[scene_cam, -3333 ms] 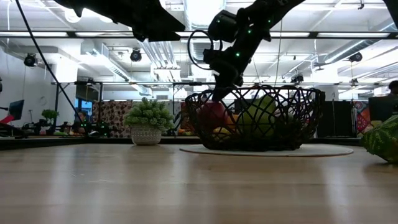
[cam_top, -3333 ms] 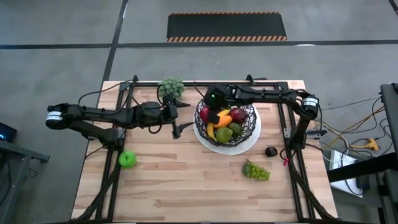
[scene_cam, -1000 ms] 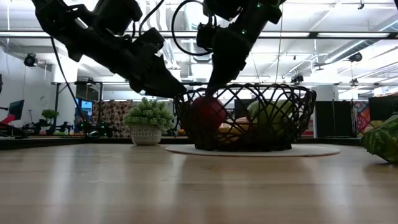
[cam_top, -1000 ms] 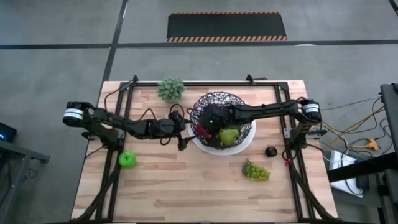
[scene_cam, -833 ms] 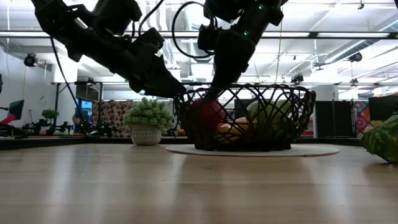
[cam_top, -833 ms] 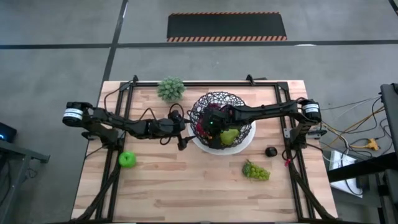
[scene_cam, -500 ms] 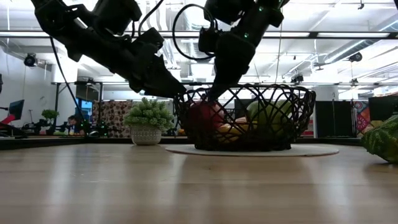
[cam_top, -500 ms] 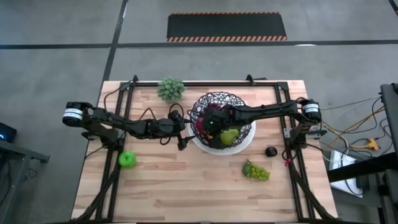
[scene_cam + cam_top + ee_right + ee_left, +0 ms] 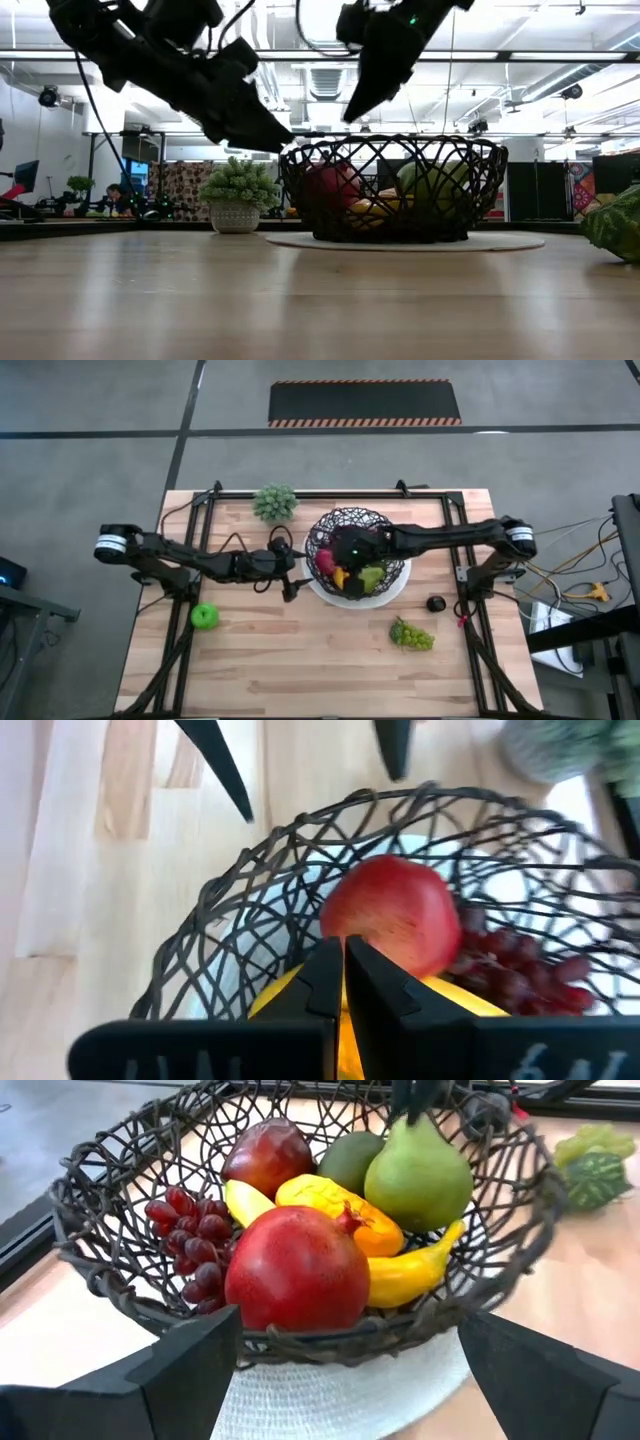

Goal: Build produce basket
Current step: Put the green apple into the black wire basket

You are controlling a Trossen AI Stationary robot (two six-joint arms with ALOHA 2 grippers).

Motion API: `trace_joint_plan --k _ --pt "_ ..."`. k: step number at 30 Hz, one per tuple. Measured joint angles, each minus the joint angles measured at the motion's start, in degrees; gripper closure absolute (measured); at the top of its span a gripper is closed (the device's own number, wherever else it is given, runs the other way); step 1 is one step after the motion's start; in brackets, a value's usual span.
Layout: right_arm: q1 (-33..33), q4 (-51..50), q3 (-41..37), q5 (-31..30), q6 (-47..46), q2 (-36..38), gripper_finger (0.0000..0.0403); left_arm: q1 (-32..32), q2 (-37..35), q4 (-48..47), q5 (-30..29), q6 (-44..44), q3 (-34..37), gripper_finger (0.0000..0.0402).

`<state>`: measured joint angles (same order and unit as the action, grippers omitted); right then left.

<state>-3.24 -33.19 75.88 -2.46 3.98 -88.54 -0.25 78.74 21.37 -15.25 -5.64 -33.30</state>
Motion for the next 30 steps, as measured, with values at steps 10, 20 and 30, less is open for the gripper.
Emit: trace_joint_plan --k 10,20,30 --pt "5.47 8.66 -11.95 -6.88 -4.85 12.62 0.0394 -5.37 -9.96 -6.35 0.01 -0.17 -0.38 0.0047" --pt "11.22 26.01 -25.19 -13.57 -5.5 23.03 0.0394 -14.54 -14.73 -32.62 -1.6 -20.93 -6.61 0.0047" --pt "12.78 29.23 -28.05 -14.26 -4.83 25.28 0.0394 -20.98 -7.59 -88.33 7.63 -55.45 -17.29 0.0047"
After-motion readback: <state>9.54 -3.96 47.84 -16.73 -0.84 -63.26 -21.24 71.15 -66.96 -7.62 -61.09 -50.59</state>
